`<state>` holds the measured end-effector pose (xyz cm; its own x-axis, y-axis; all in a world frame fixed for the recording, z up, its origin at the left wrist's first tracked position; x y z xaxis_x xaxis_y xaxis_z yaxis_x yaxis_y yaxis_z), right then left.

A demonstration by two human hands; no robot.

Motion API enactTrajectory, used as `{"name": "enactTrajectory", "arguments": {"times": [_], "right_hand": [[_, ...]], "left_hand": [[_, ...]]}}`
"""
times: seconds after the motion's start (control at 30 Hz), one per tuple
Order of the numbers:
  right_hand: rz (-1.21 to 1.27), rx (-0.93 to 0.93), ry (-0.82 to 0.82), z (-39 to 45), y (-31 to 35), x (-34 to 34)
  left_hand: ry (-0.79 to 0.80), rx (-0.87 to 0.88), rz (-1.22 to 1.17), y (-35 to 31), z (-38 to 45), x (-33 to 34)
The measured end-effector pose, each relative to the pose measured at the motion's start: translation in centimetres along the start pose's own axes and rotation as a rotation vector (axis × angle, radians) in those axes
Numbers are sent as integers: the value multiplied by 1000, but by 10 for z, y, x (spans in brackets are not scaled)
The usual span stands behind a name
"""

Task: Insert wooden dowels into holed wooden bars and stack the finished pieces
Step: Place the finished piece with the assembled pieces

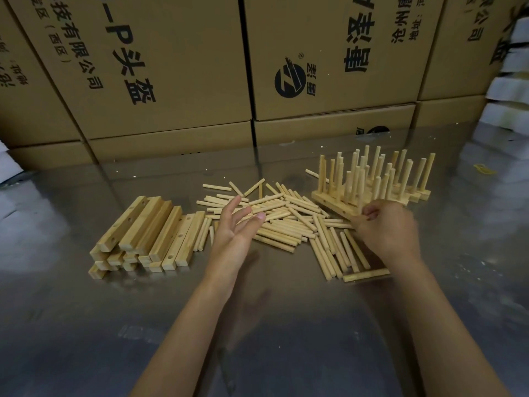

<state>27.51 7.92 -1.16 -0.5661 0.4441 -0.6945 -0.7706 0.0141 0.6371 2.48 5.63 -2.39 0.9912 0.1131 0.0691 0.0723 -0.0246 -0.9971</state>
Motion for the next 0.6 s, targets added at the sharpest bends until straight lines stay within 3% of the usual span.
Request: {"name": "enactTrajectory", "arguments": {"times": [0.3,0.6], "right_hand": [[-40,75,65,3,-11,-4],[-31,98,-33,7,-17,2]], "left_hand": [[-8,-7,50,-4,-3,-1],[-37,-20,37,-5,-1,-7]]}}
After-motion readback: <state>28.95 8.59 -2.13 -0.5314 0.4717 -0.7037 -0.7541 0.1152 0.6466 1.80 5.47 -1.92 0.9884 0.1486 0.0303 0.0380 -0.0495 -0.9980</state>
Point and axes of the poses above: each hand's wrist, its own z-axis towards the middle knuckle, its own x-axis out of the palm, y = z × x, the point moved 1 cm from there along z, towards the middle knuckle, and after that the axes turned 7 degrees about -x, right-handed, at the moved point
